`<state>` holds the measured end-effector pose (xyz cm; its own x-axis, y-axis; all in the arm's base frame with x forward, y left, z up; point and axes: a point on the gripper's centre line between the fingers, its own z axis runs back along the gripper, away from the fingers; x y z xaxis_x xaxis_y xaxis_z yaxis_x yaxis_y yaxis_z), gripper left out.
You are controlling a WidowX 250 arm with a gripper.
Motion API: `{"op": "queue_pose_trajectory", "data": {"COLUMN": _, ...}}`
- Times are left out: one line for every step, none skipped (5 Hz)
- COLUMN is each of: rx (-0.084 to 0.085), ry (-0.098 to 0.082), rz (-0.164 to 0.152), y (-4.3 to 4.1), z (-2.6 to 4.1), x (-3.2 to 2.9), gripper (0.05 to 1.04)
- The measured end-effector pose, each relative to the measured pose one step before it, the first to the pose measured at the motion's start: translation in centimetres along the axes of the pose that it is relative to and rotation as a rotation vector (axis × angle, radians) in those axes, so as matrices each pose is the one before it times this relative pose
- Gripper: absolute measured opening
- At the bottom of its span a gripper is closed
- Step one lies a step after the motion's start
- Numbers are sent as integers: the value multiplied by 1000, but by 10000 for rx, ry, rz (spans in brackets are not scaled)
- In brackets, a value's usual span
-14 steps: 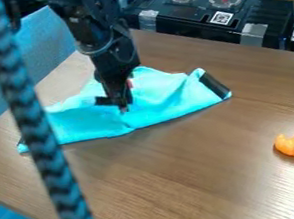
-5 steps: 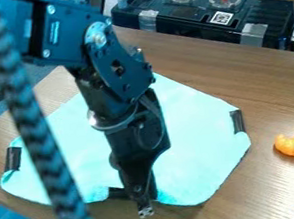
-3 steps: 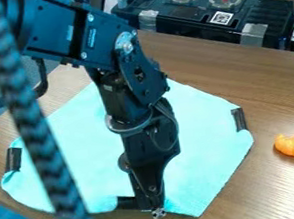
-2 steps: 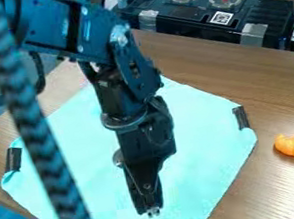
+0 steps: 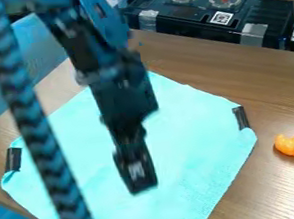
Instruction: Unfold cloth from top left to bottom right
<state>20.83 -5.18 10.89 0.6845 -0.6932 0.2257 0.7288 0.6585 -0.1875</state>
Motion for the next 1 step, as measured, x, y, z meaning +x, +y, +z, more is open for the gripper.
{"op": "queue_pose_trajectory", "data": {"rx": 253, "ry": -697, "rz": 490, "y": 2503, "z": 4120, "x": -1068, "gripper": 1000}}
